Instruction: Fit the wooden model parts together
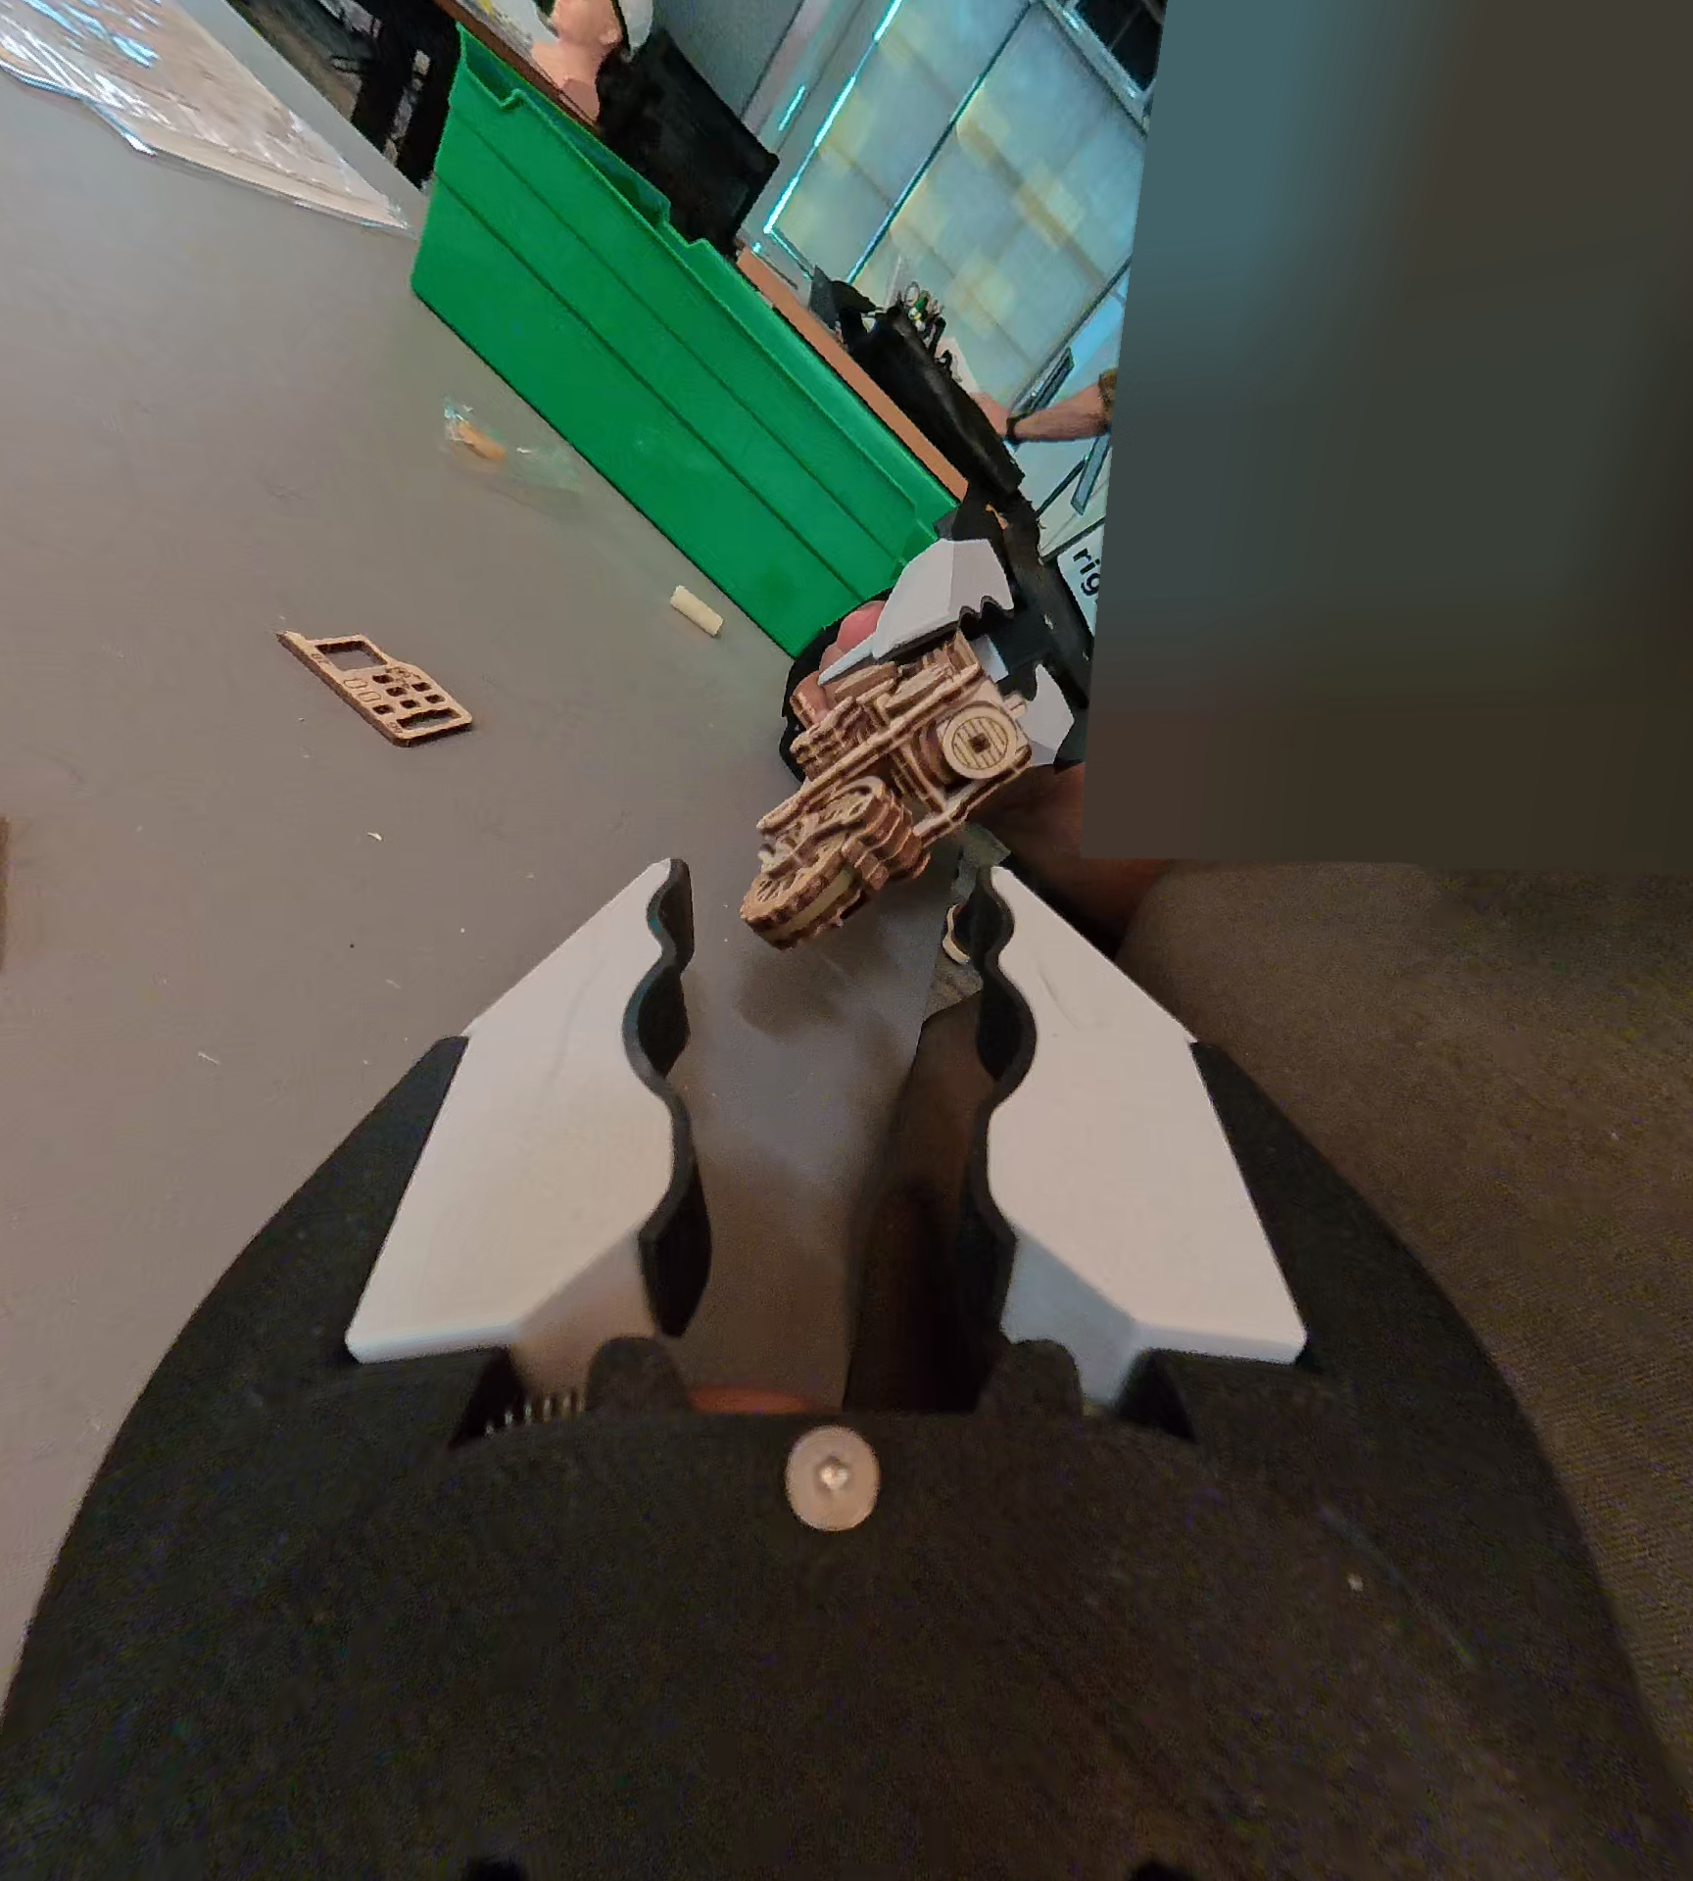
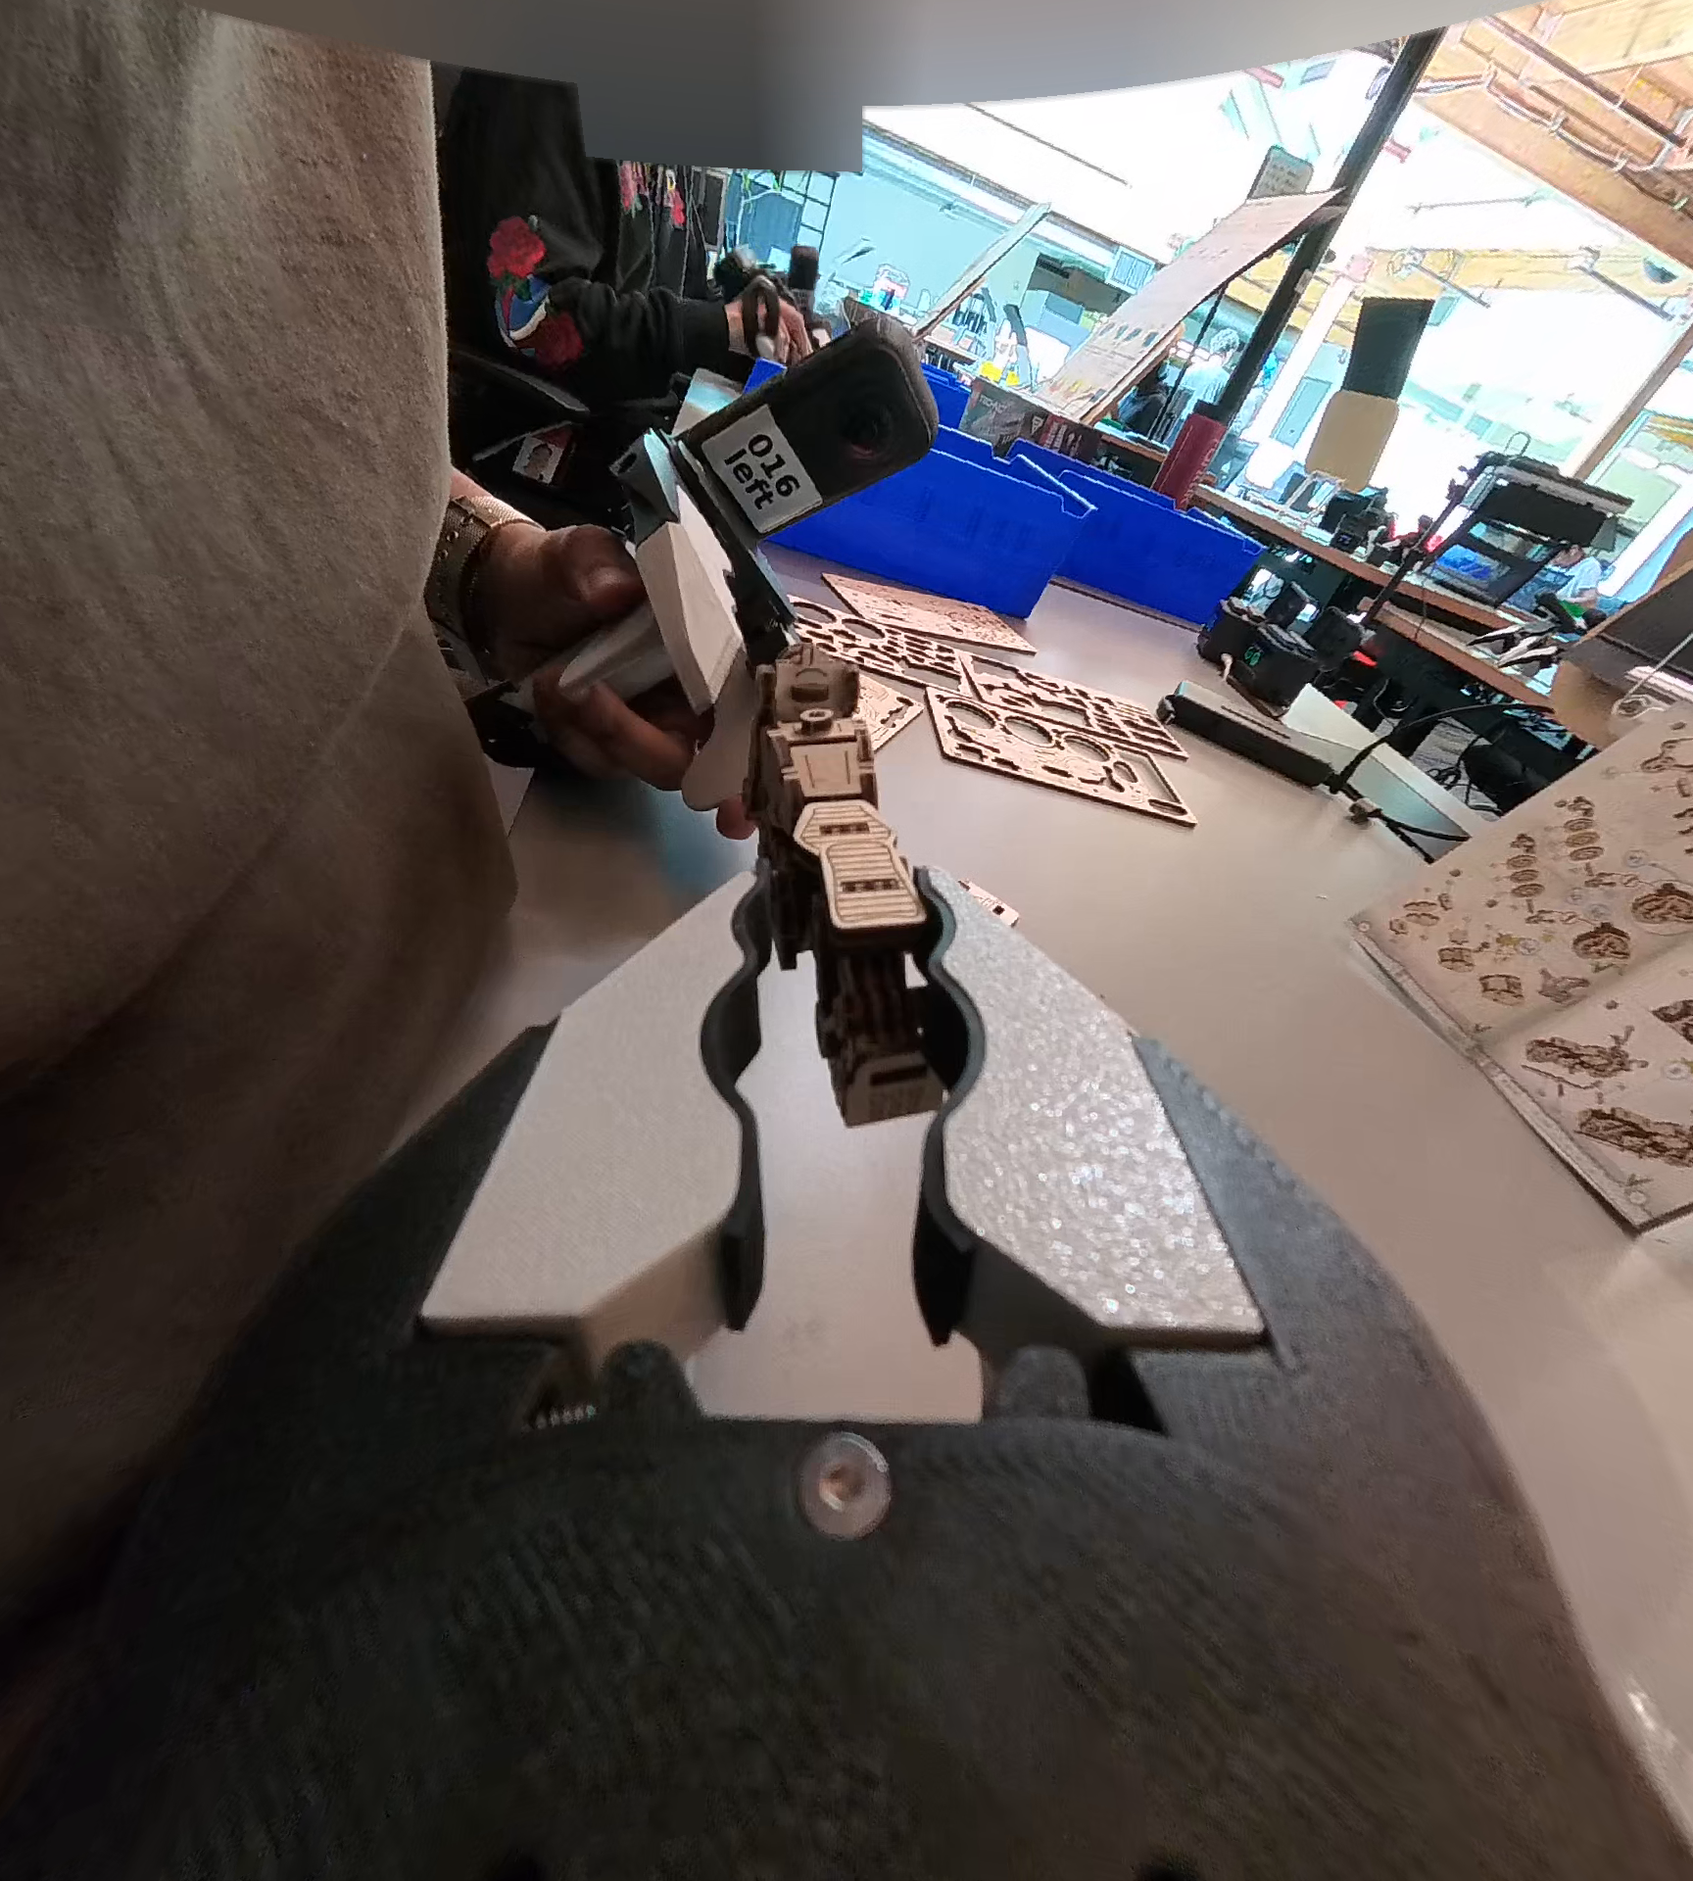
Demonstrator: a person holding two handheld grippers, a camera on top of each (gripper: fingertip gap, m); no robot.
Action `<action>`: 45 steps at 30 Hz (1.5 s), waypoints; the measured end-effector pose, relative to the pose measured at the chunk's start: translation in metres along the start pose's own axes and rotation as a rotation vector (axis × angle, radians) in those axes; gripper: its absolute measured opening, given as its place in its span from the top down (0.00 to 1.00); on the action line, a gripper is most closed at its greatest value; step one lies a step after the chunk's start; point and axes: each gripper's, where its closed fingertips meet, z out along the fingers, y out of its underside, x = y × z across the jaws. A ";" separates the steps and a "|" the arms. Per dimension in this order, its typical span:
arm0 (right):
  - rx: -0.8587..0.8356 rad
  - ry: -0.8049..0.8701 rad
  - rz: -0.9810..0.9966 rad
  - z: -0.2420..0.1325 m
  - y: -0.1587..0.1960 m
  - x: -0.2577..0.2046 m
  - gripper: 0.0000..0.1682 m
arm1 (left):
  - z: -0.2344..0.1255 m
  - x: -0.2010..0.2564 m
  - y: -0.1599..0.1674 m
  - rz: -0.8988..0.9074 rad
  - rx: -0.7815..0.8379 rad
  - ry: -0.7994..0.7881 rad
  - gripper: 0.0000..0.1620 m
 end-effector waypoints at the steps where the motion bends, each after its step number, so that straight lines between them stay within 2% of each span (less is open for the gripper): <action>1: 0.002 0.001 0.001 0.000 0.000 0.000 0.85 | 0.000 0.000 0.000 -0.001 0.000 0.000 0.68; 16: 0.004 0.018 0.018 -0.001 -0.001 0.004 0.85 | -0.001 0.004 -0.001 0.004 0.006 0.032 0.73; 35: -0.004 0.008 0.013 -0.001 0.000 0.001 0.85 | -0.003 0.007 -0.002 0.017 0.019 0.045 0.73; 45: -0.096 -0.007 -0.055 0.002 0.013 -0.005 0.85 | -0.002 0.007 -0.002 0.025 0.016 0.040 0.74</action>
